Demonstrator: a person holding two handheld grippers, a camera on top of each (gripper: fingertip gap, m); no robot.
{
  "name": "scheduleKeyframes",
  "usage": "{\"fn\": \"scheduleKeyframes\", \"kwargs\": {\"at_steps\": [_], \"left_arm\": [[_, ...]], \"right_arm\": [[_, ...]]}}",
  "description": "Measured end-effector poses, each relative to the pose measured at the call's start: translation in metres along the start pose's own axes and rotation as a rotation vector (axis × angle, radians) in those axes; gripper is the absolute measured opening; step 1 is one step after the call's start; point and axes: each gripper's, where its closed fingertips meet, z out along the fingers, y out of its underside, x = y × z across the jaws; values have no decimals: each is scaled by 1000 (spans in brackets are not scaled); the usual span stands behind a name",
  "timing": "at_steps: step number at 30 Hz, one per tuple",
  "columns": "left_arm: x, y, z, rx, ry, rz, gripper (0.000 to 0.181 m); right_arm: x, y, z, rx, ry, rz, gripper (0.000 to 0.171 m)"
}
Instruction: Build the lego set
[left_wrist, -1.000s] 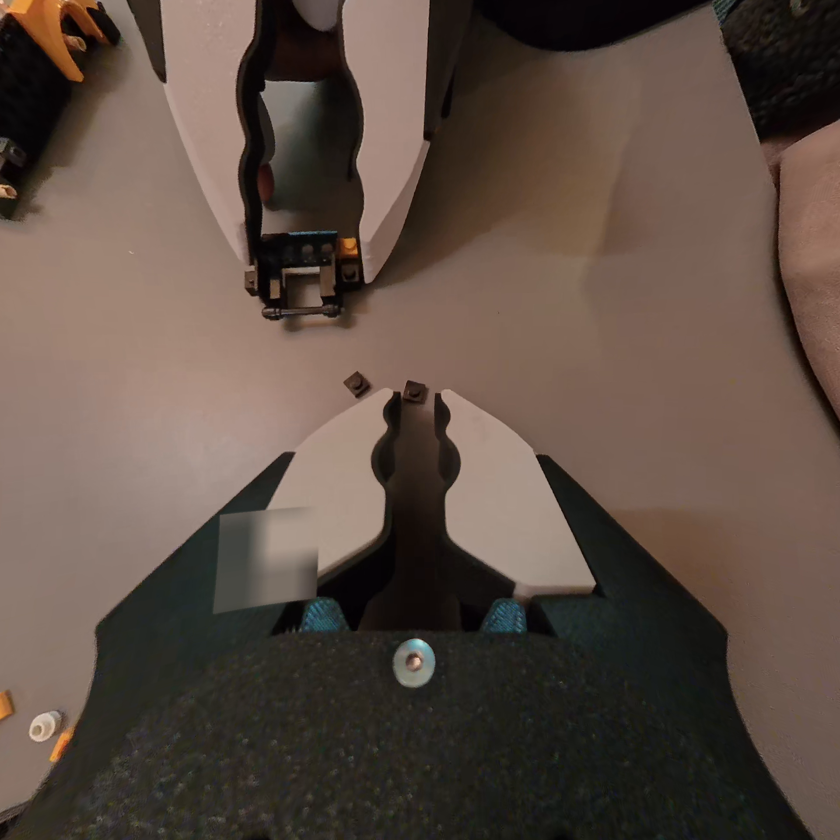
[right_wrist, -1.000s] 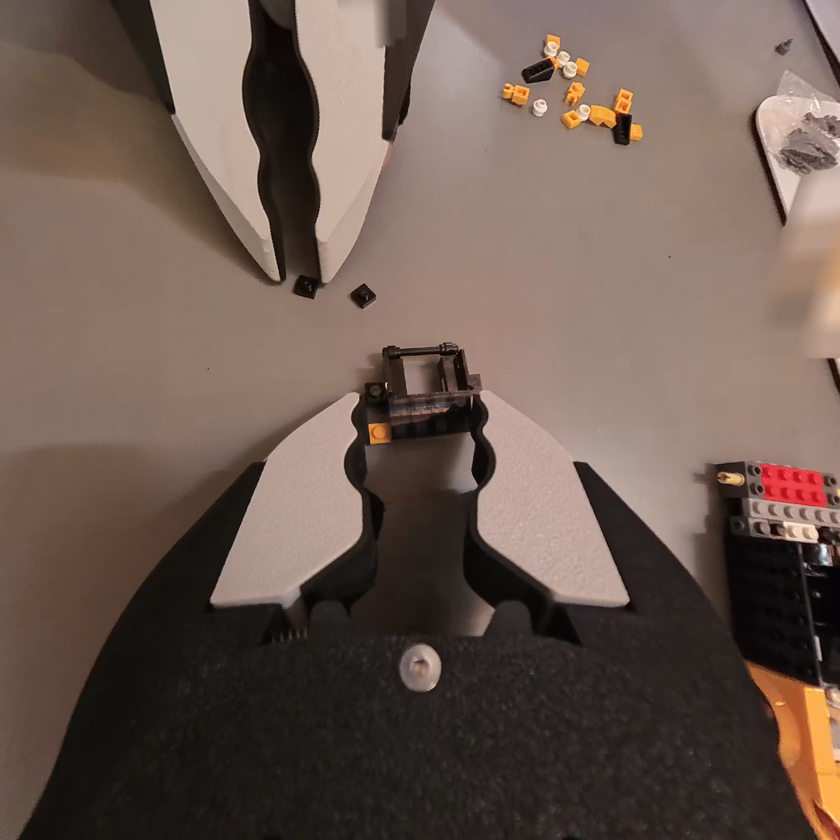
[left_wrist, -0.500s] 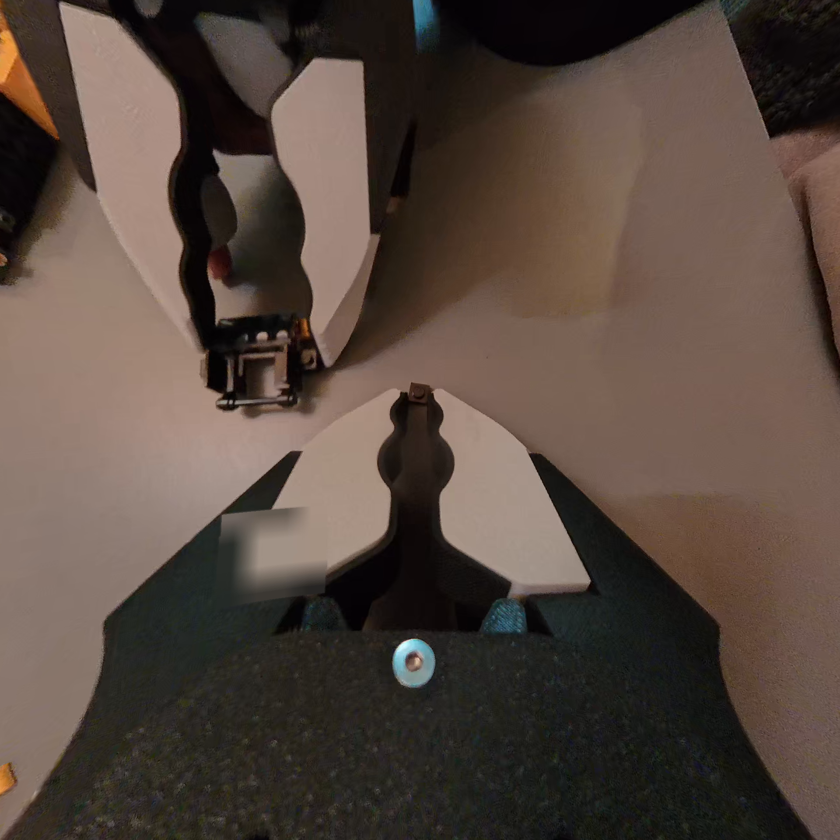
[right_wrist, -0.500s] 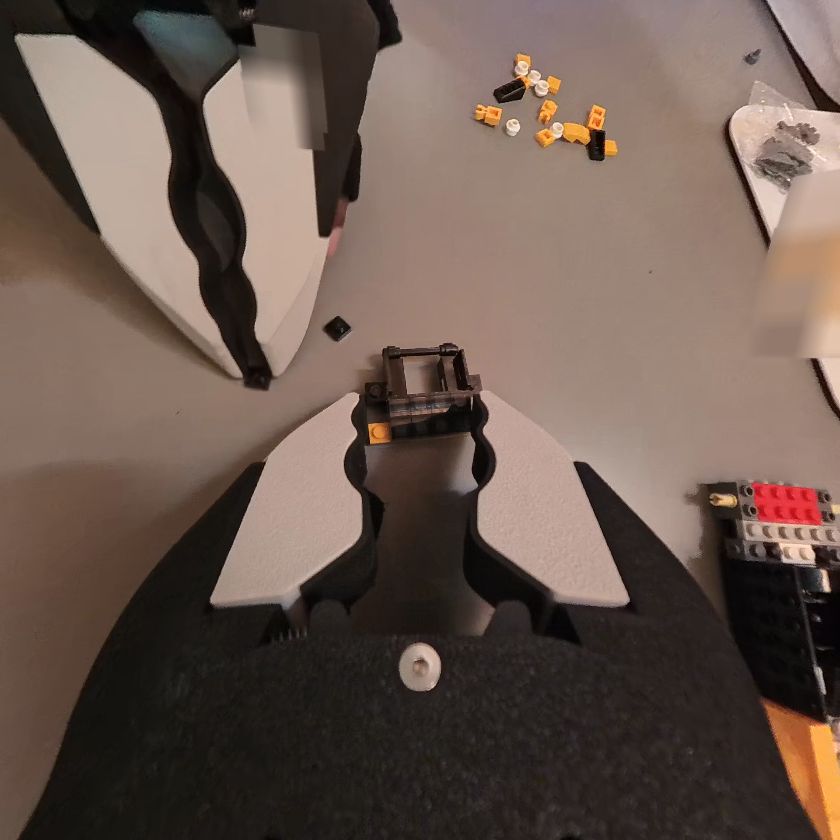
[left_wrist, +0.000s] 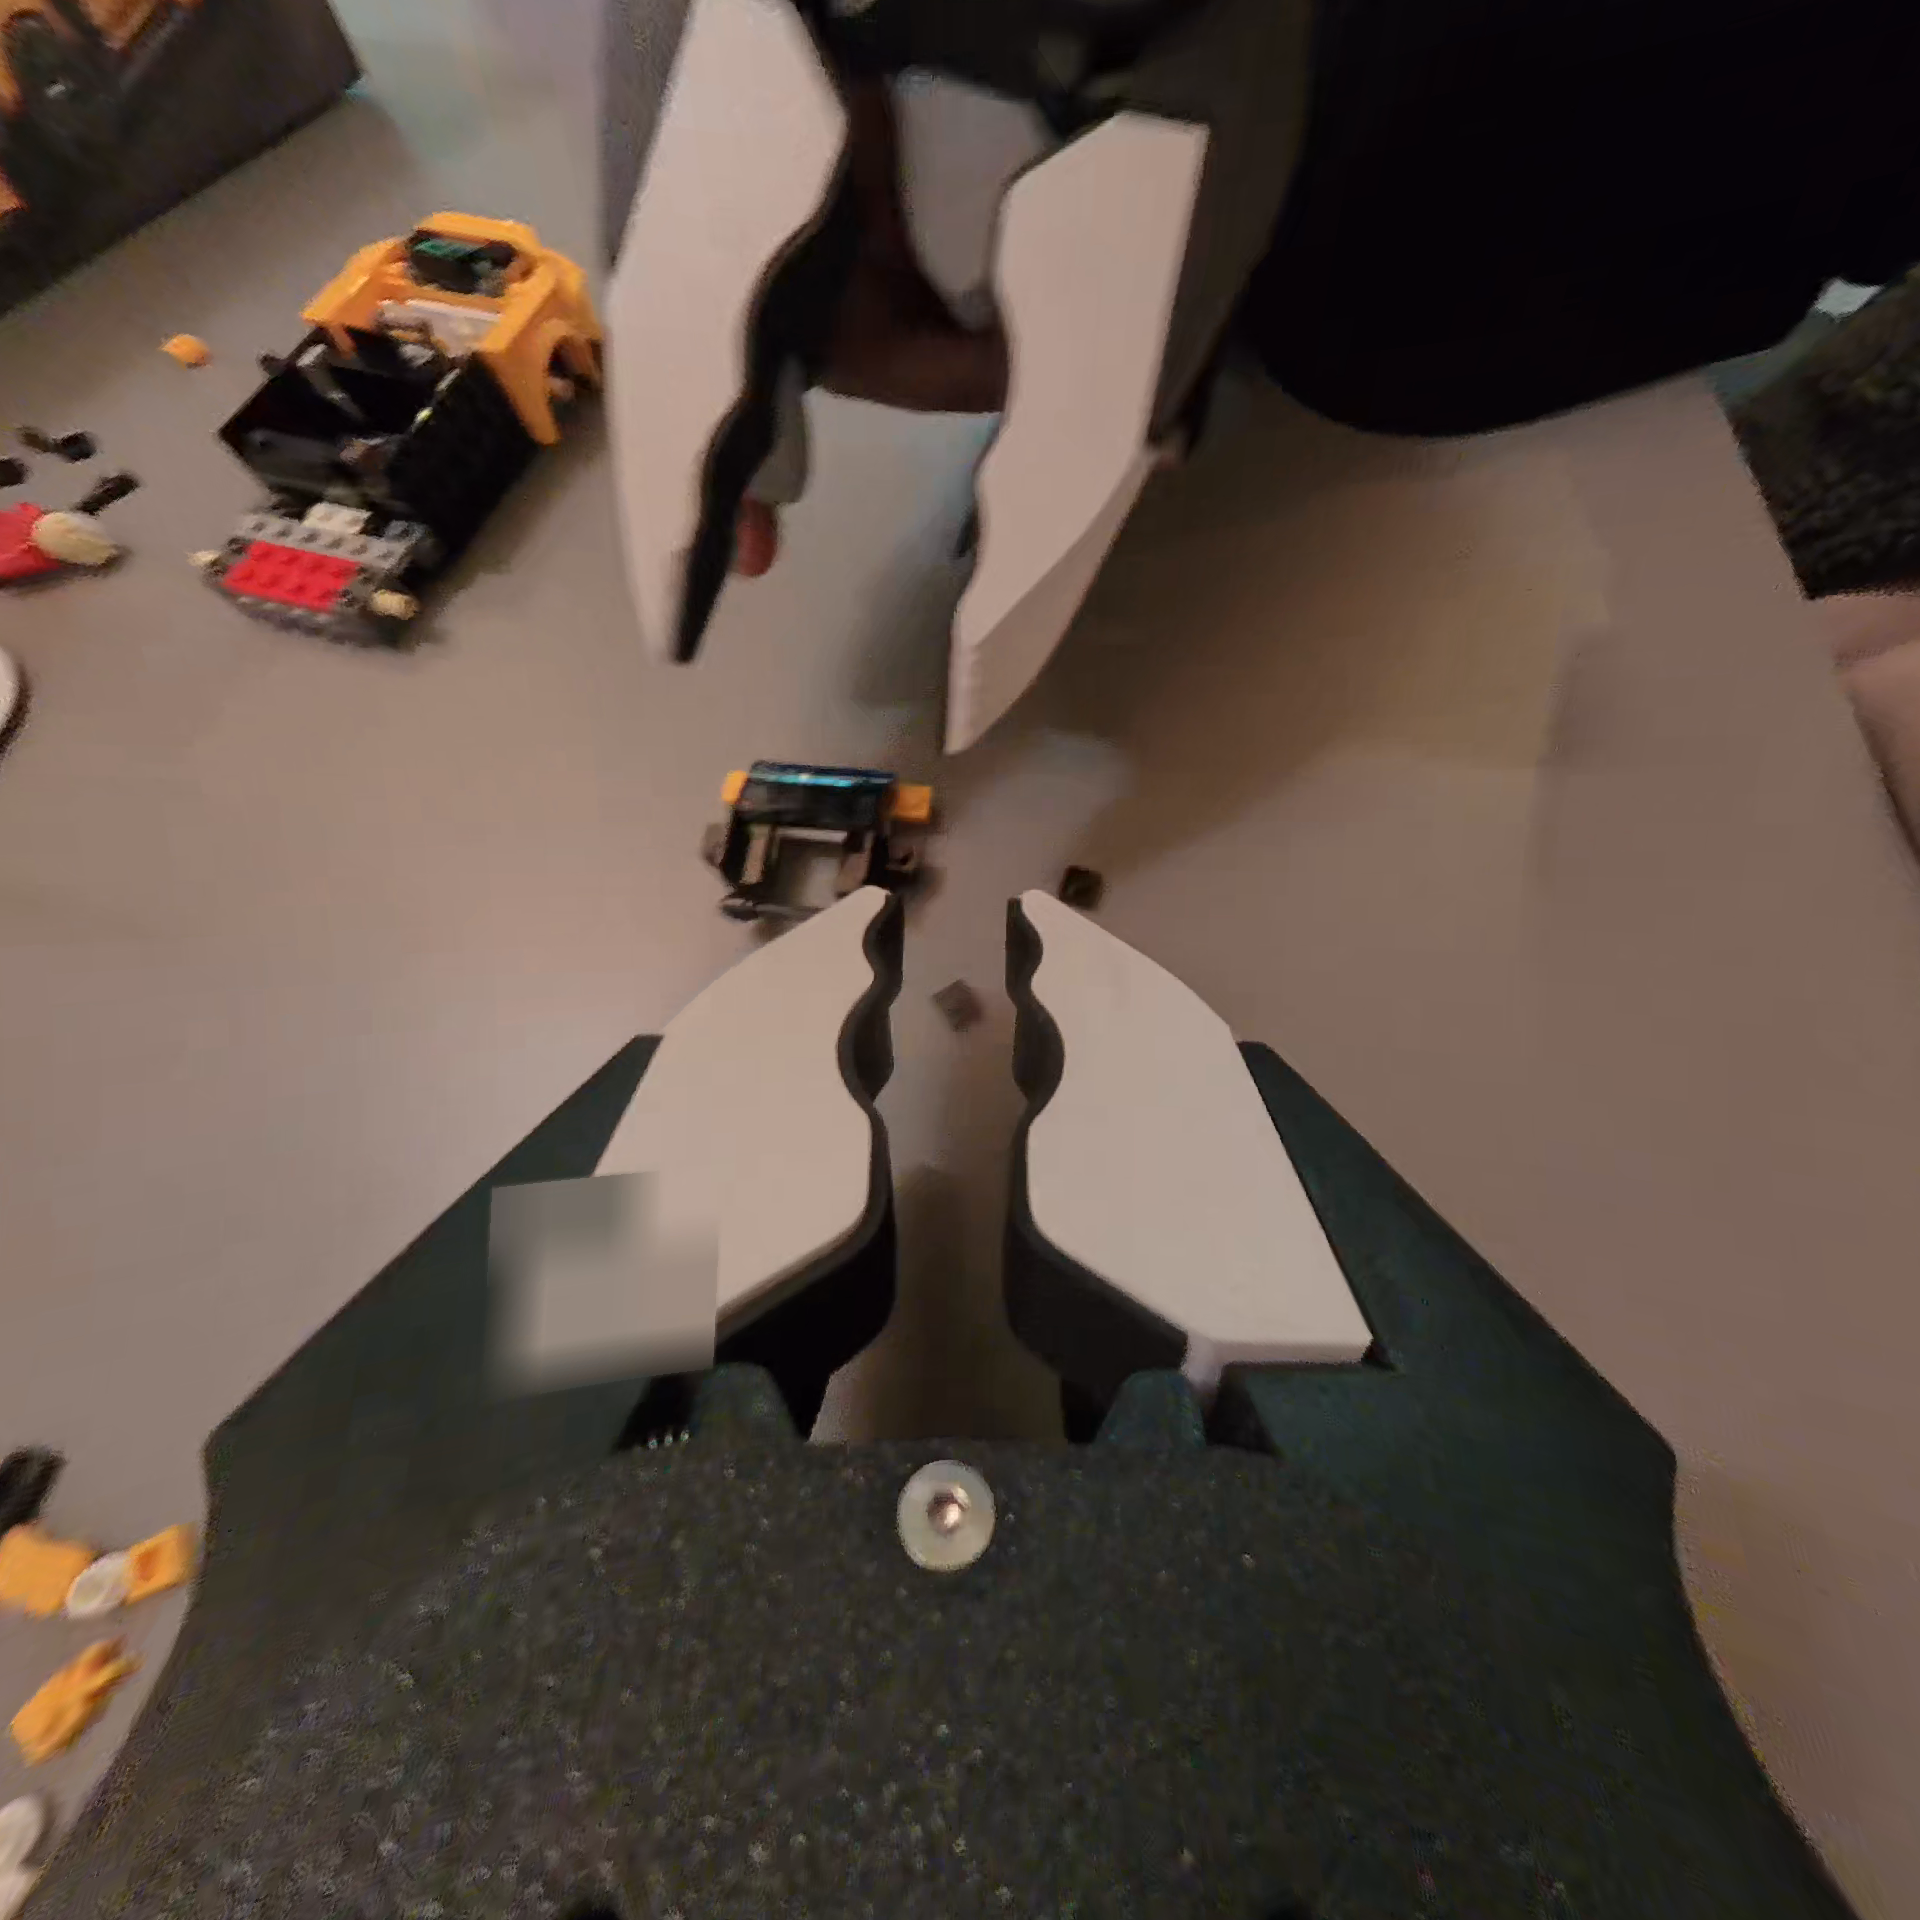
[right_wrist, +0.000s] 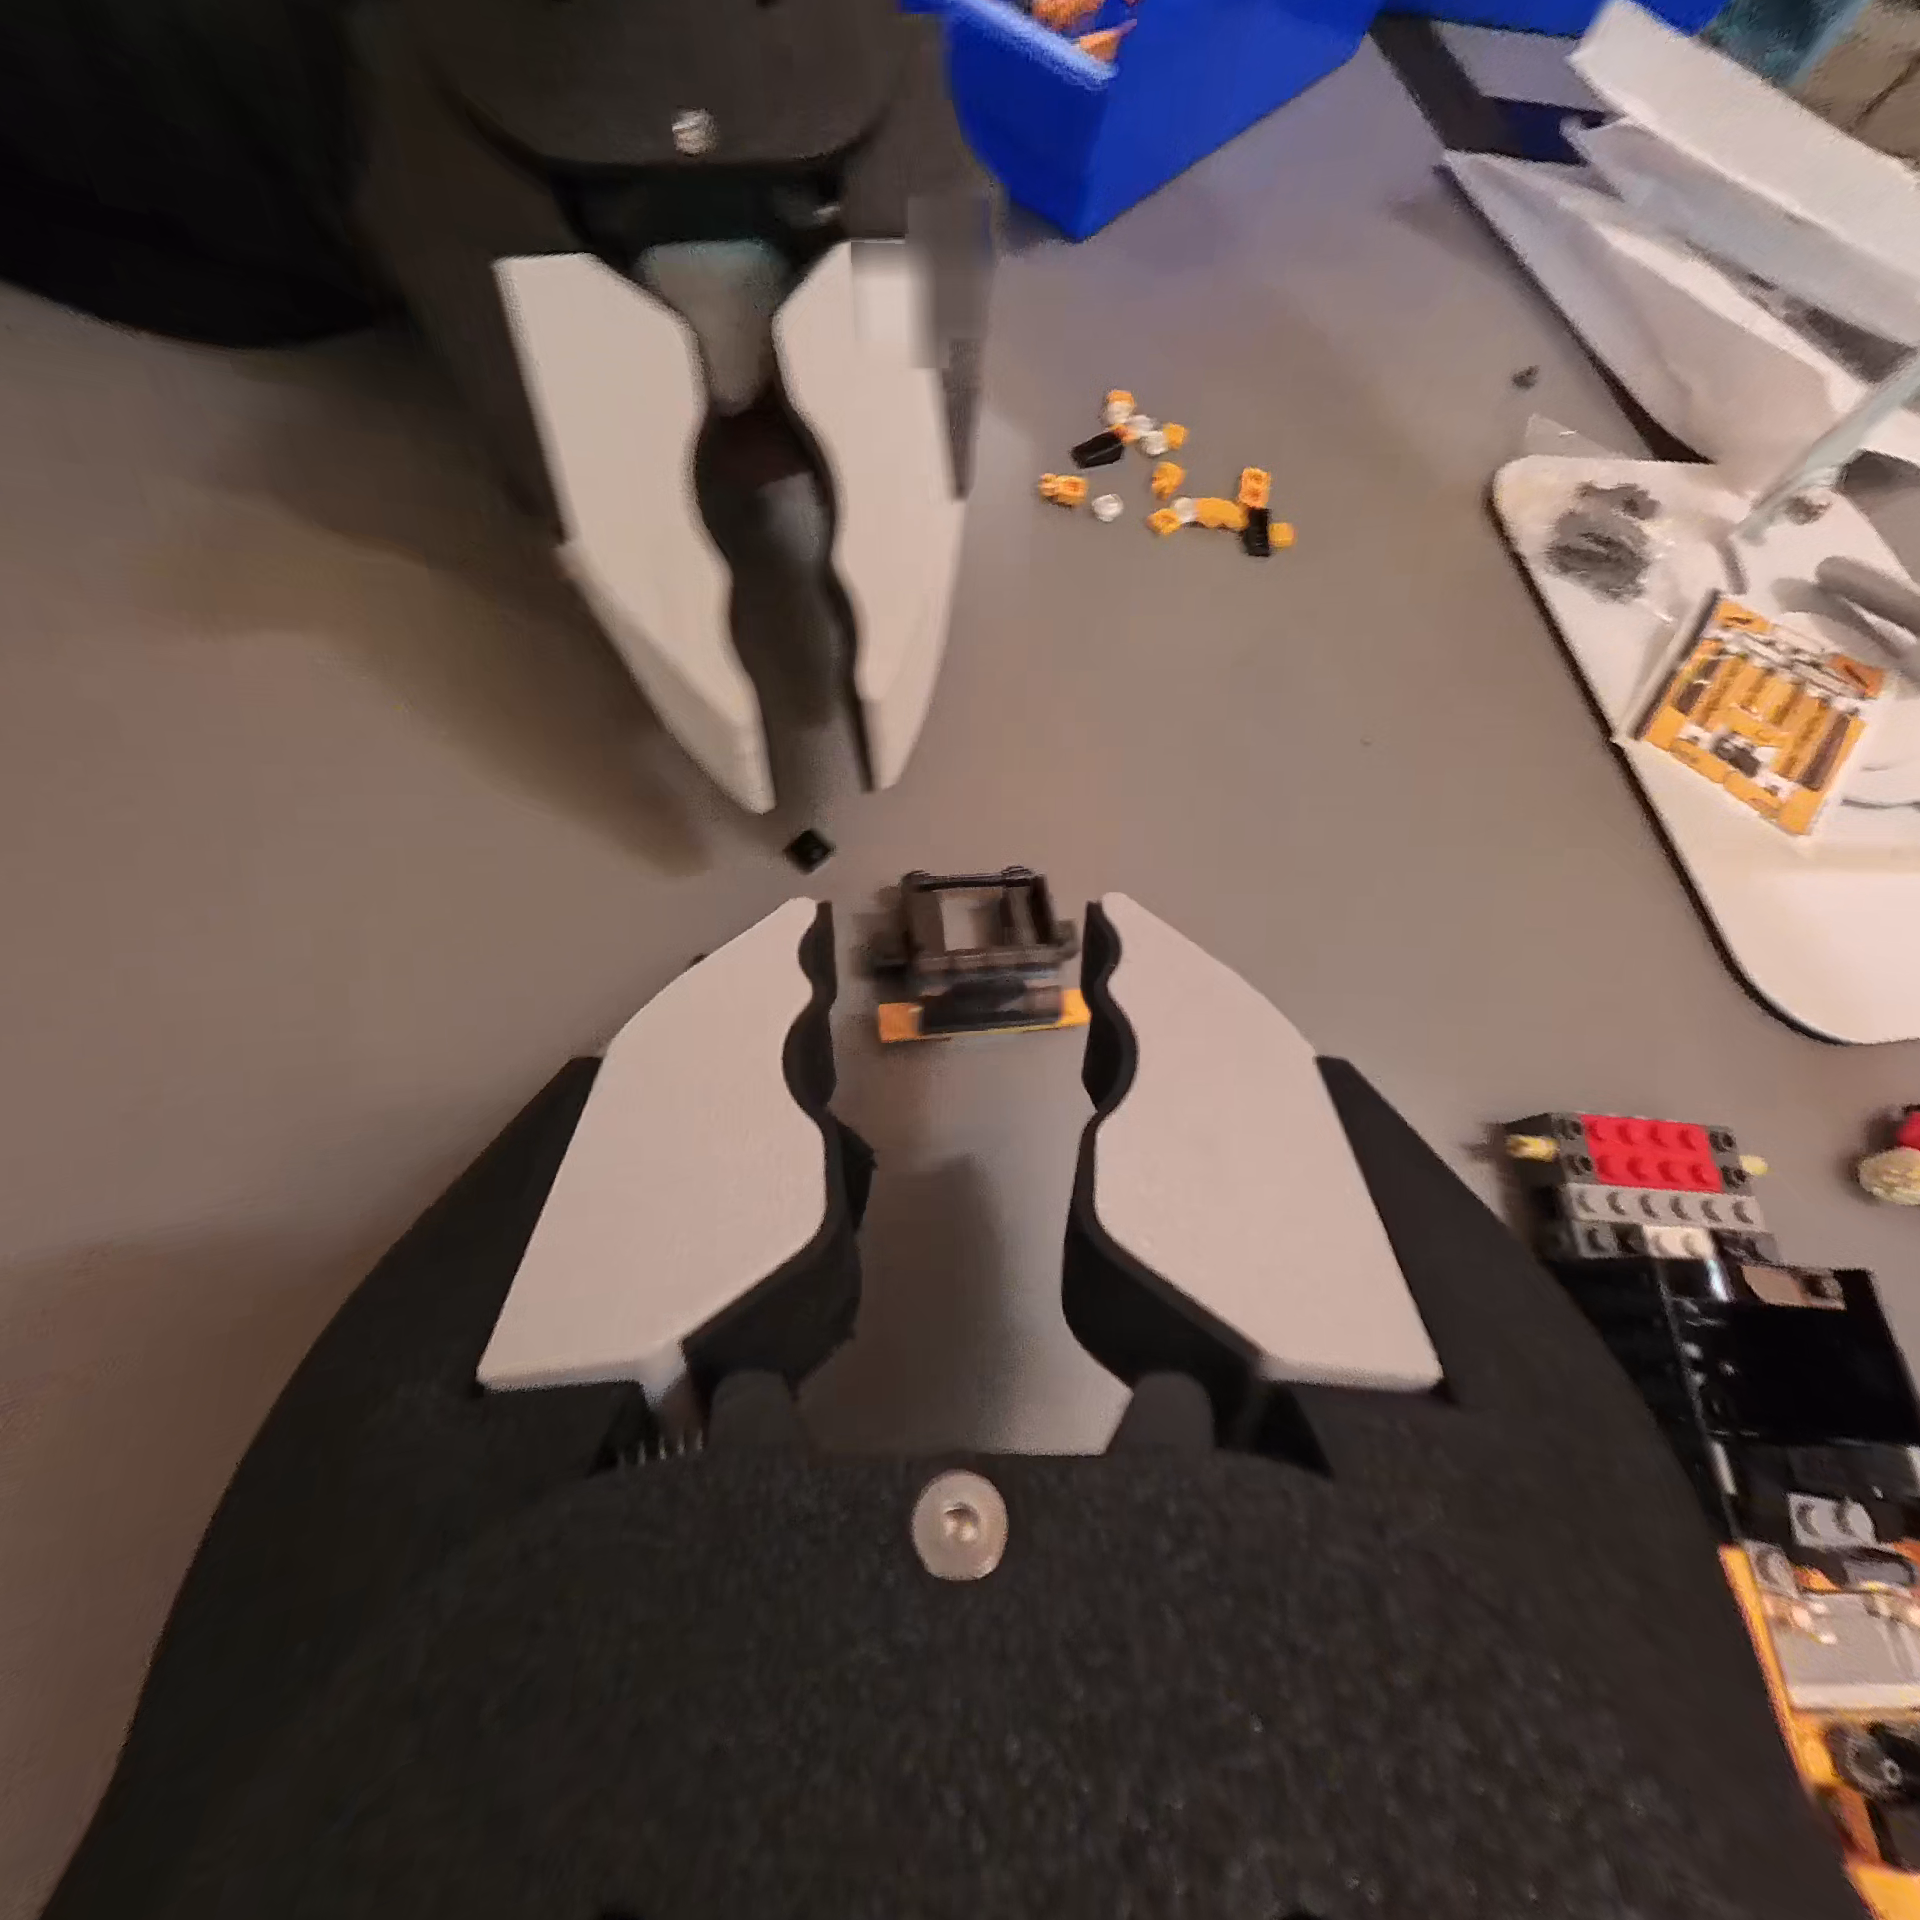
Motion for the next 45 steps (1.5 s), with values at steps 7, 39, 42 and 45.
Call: {"fn": "scheduleKeyframes", "kwargs": {"at_steps": [7,39,42,45], "left_arm": [[-14,13,1,-47,-53,-32,15],[-20,16,29,-194,2,-13,42],[-17,17,28,-195,-7,-22,42],[-15,18,26,-198,-23,-19,42]], "right_arm": [[-45,16,4,-168,-179,-75,27],[-58,31,20,-276,-242,-32,10],[-58,31,20,-275,-243,-39,9],[-58,32,20,-270,-244,-45,8]]}}
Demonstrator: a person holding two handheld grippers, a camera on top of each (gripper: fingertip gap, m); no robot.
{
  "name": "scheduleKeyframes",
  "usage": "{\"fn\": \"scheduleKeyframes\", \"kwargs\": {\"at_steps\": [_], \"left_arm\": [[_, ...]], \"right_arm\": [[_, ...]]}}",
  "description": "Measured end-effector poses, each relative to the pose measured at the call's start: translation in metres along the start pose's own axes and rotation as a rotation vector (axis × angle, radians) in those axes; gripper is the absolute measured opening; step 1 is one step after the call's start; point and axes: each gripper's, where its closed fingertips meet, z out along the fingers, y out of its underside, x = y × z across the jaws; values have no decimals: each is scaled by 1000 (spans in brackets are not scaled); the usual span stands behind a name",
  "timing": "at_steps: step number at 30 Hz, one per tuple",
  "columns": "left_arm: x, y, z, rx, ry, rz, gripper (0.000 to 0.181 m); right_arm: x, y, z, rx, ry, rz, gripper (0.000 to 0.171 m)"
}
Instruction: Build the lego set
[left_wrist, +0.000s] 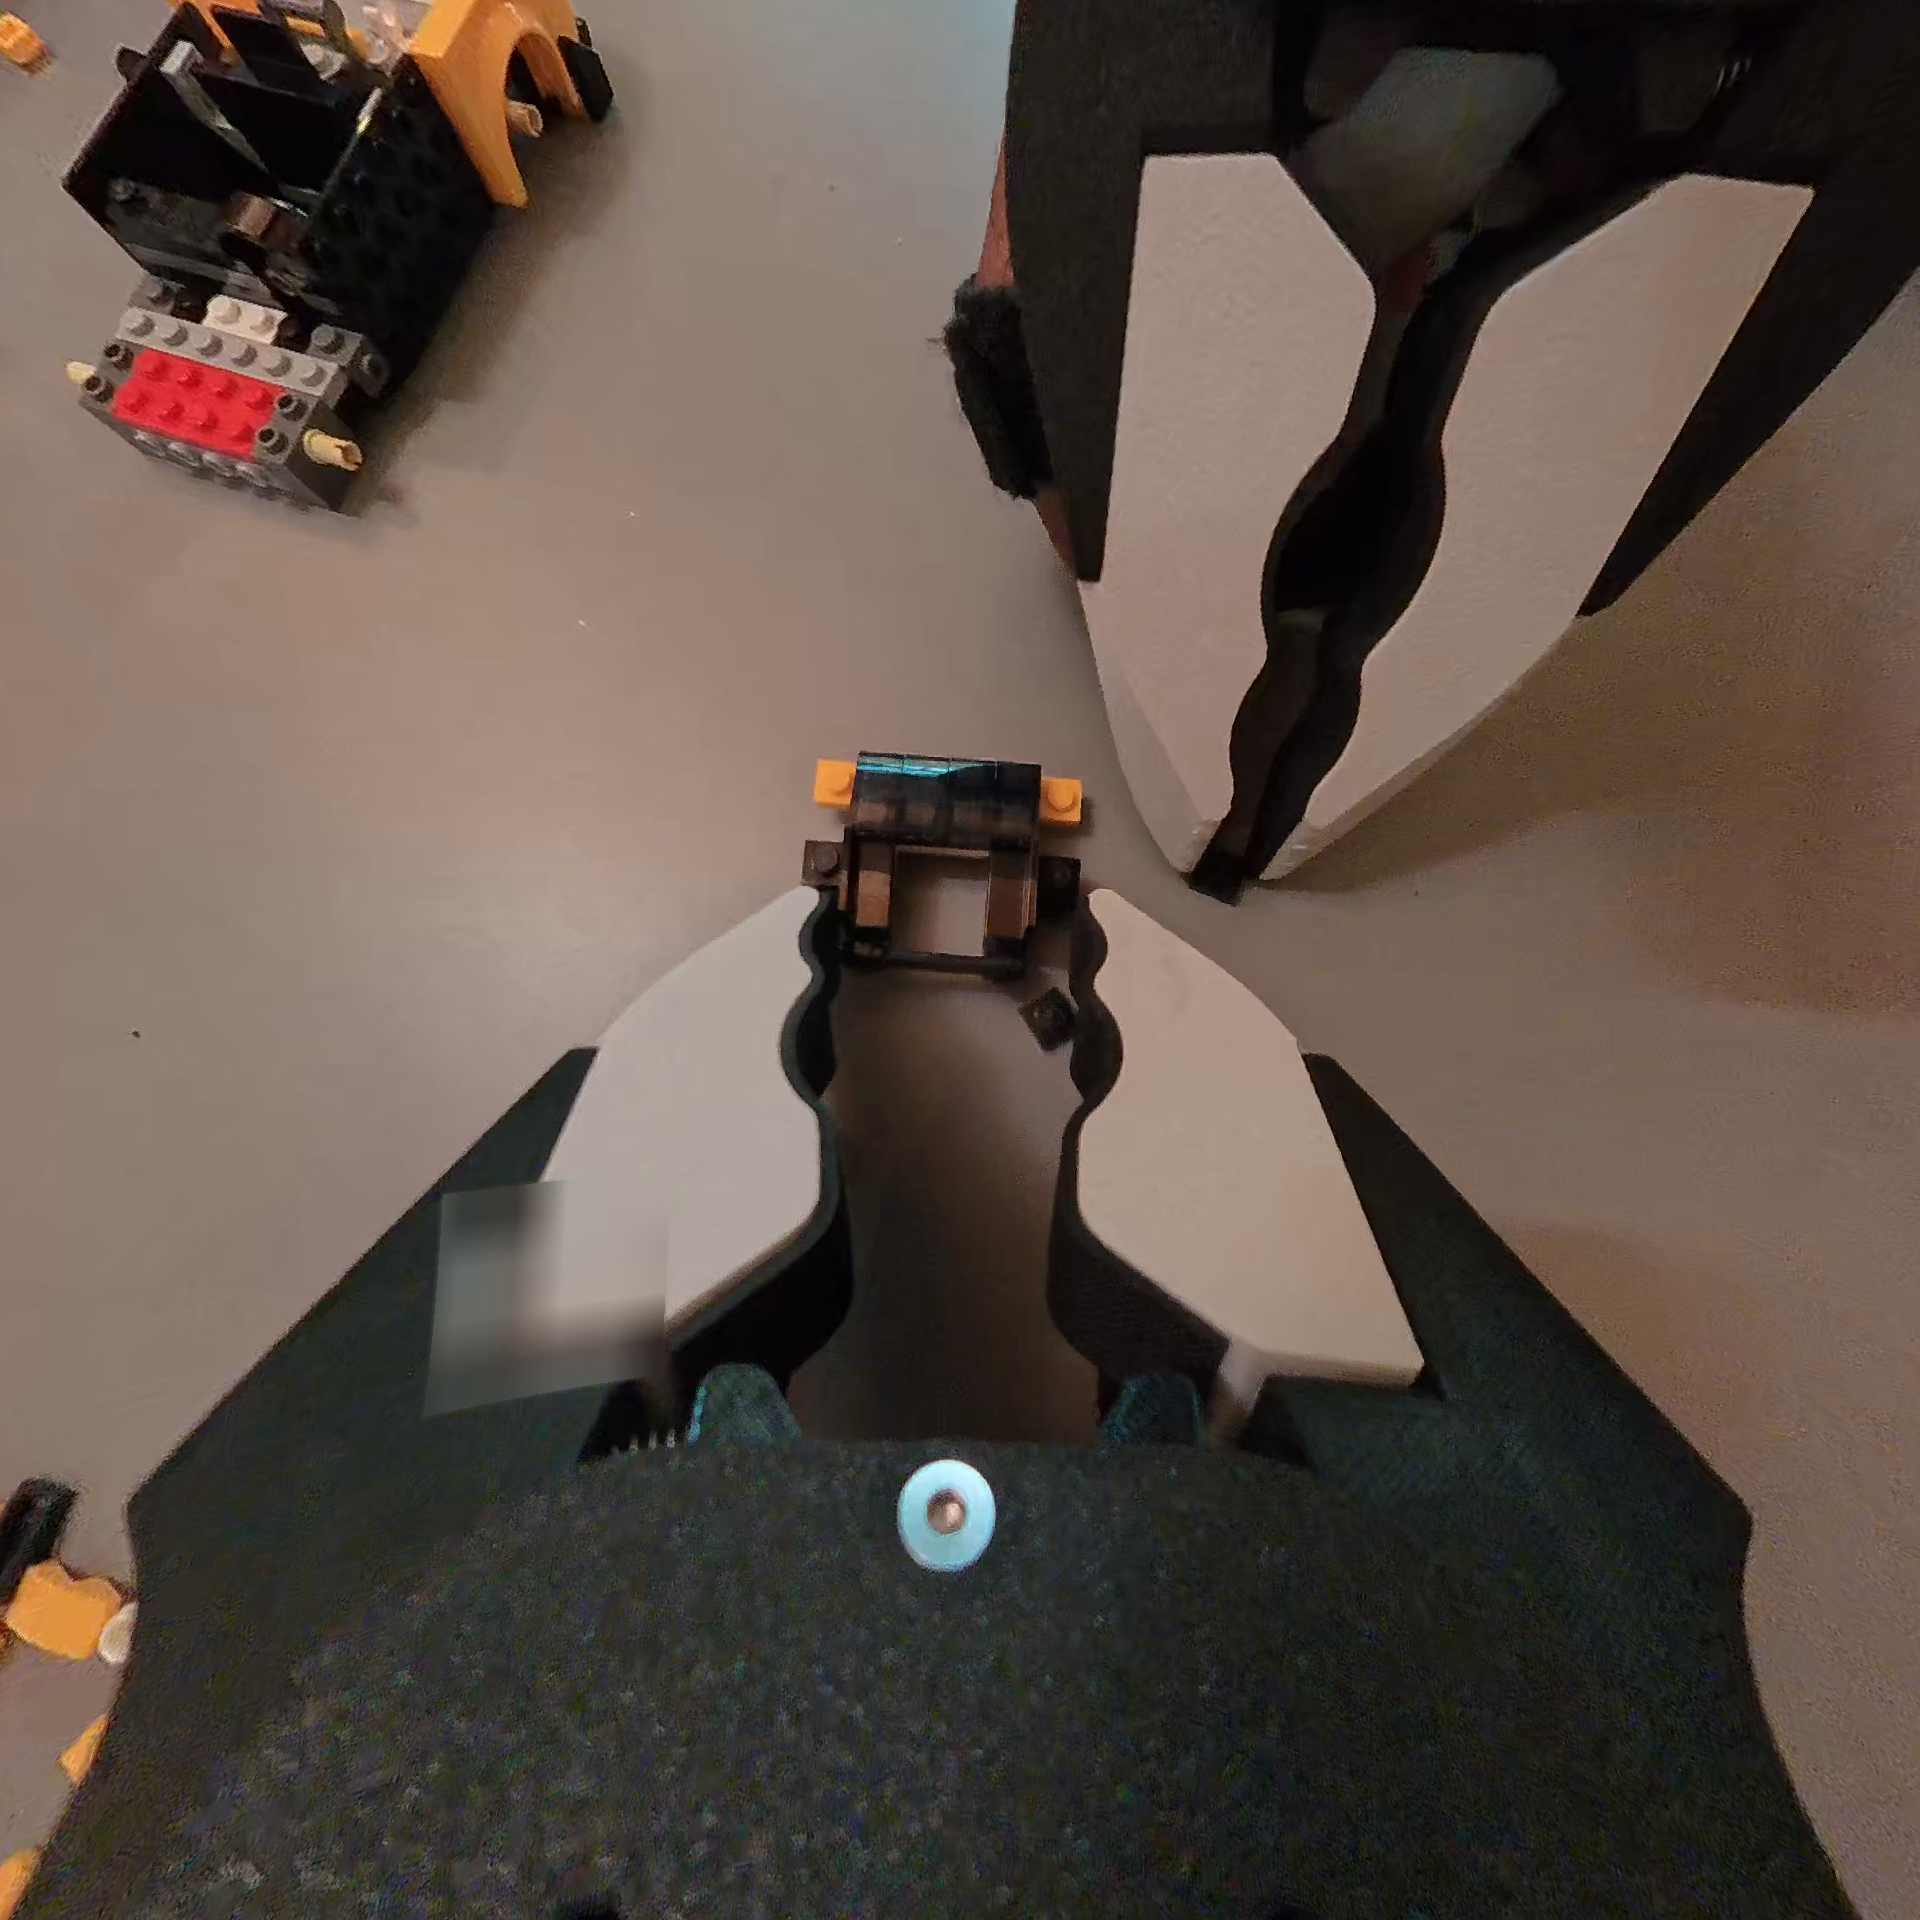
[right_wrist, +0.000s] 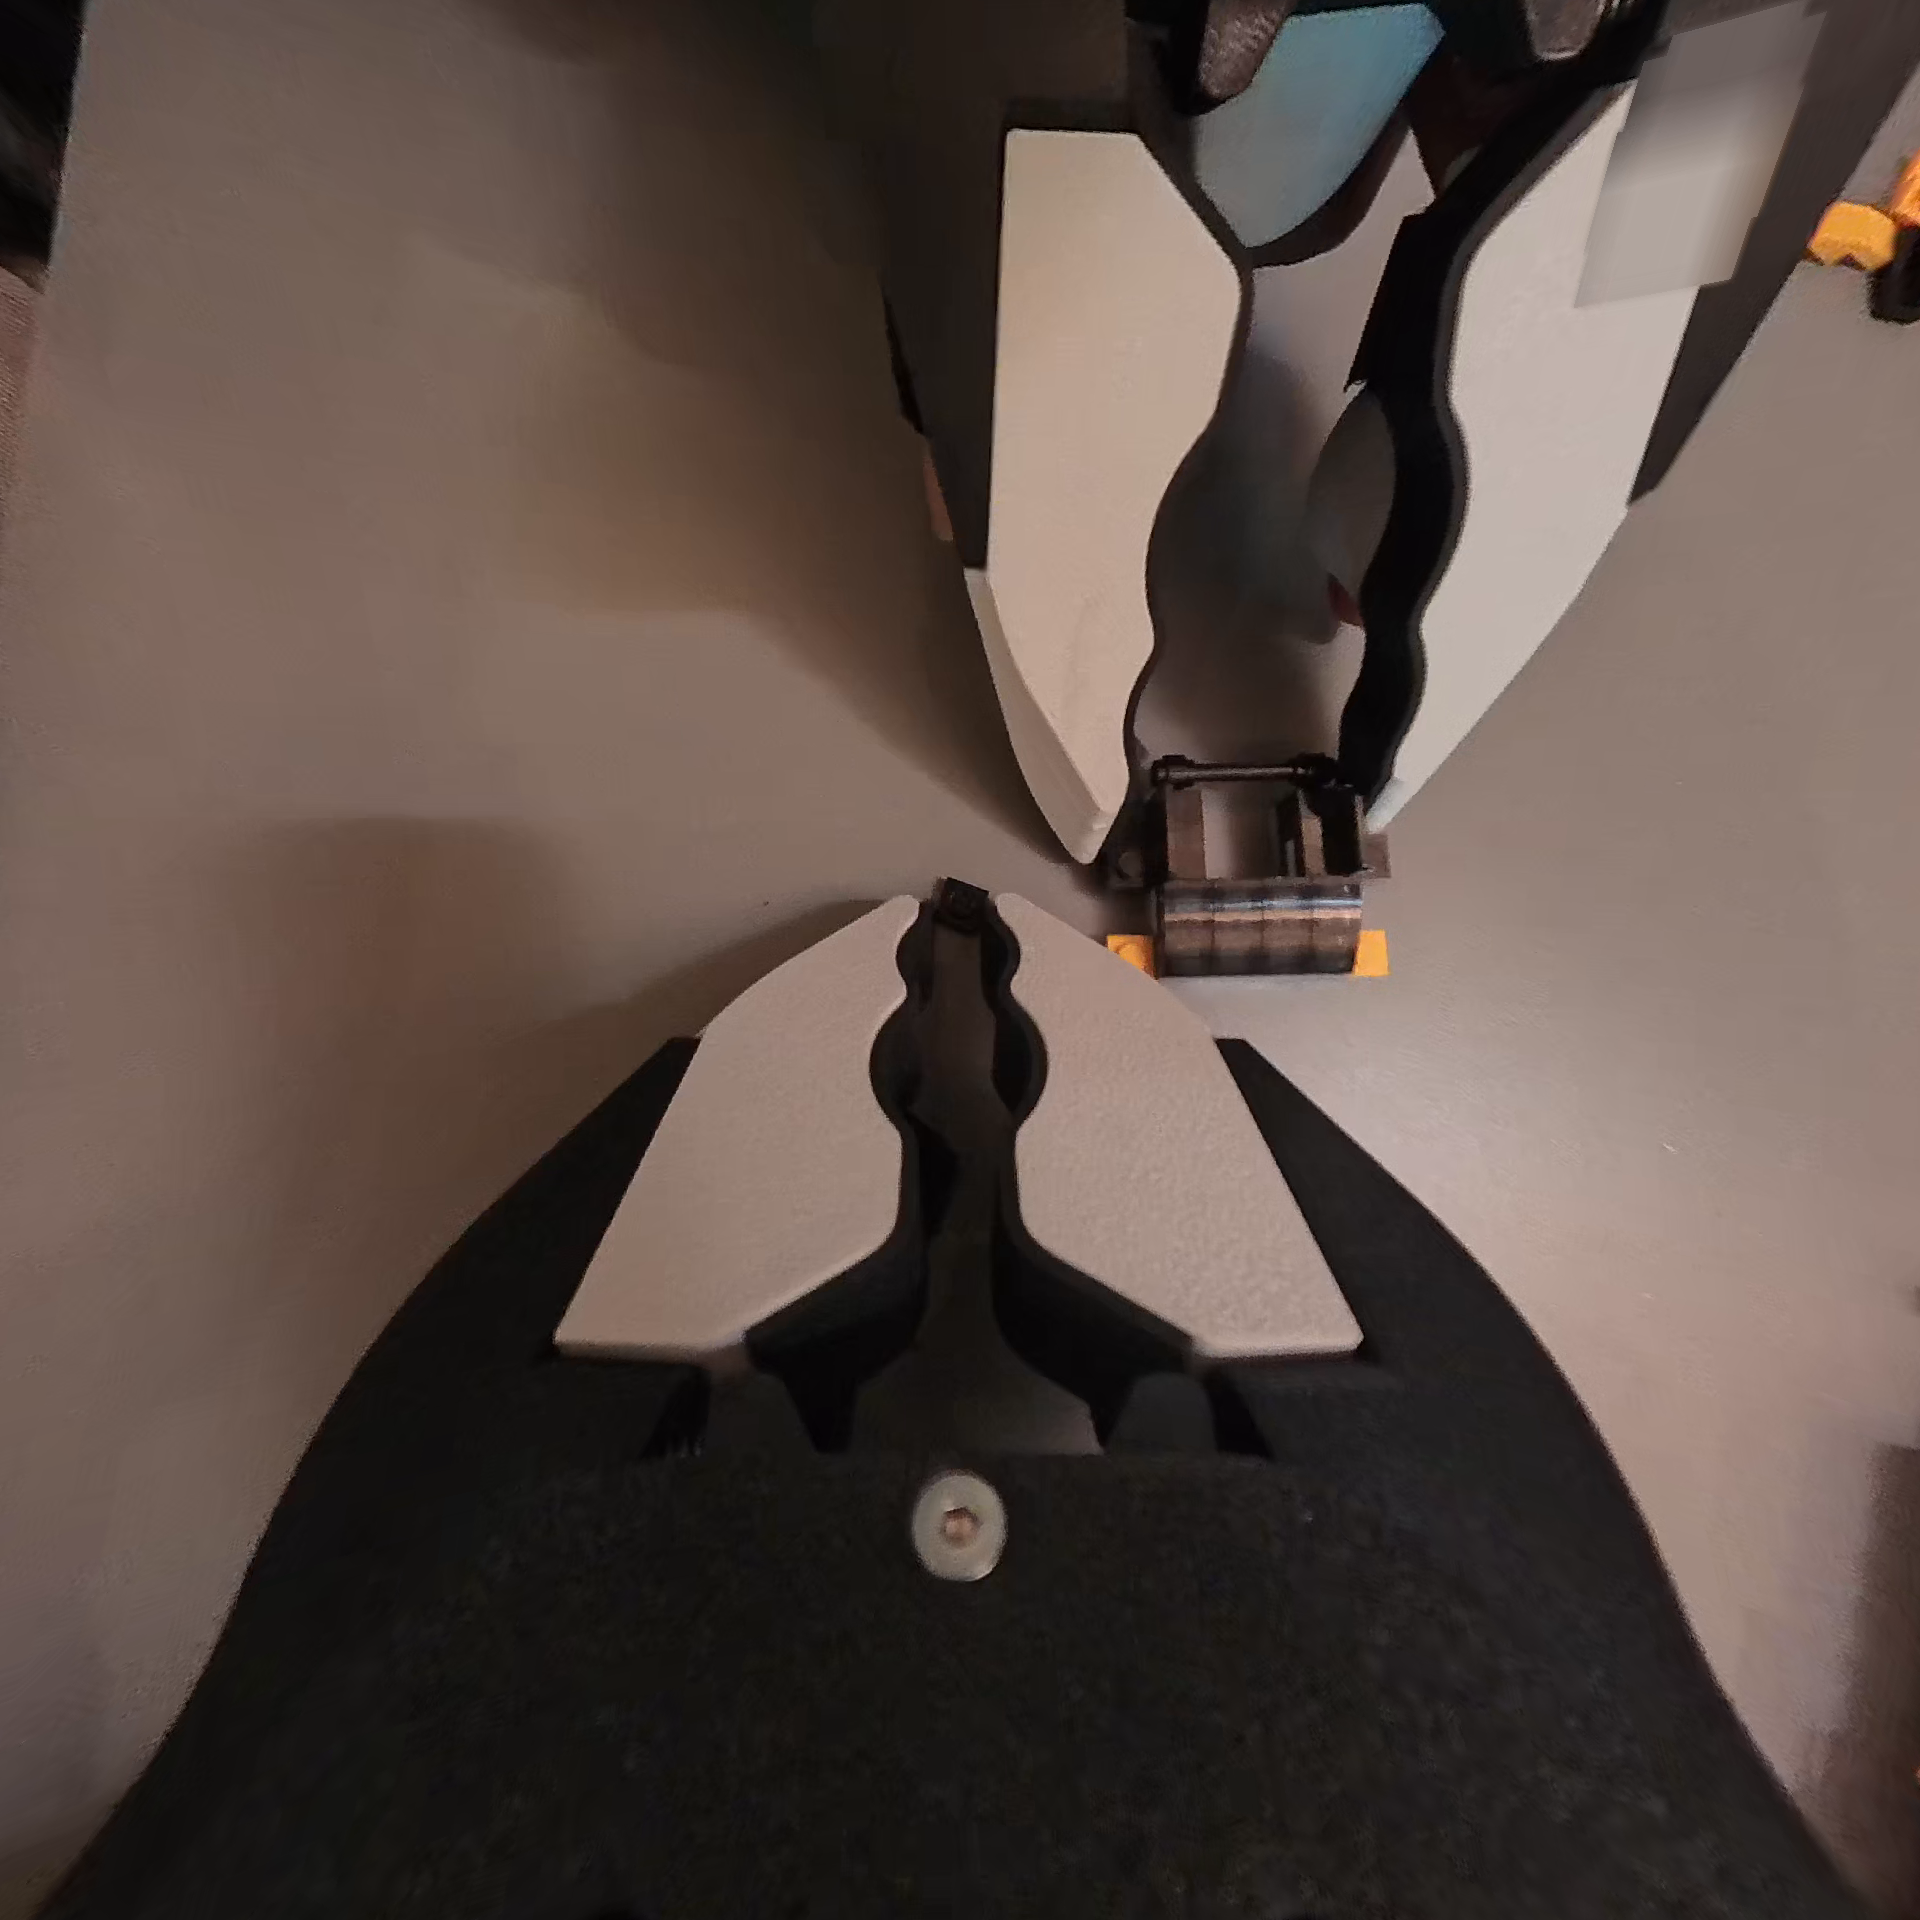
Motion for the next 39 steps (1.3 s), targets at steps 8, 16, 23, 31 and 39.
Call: {"fn": "scheduleKeyframes", "kwargs": {"at_steps": [8,16,23,31,39], "left_arm": [[4,5,-5,6,-23,-50,42],[14,6,-7,42,-17,-19,42],[15,-6,-14,130,2,-15,42],[6,-26,-30,259,-55,-37,39],[-8,-38,-52,376,-133,-103,20]], "right_arm": [[-1,-6,-7,79,-6,-17,13],[12,-34,-31,294,76,-23,14],[34,-42,-49,401,198,13,17],[55,-55,-72,544,339,57,19],[71,-52,-79,598,422,110,20]]}}
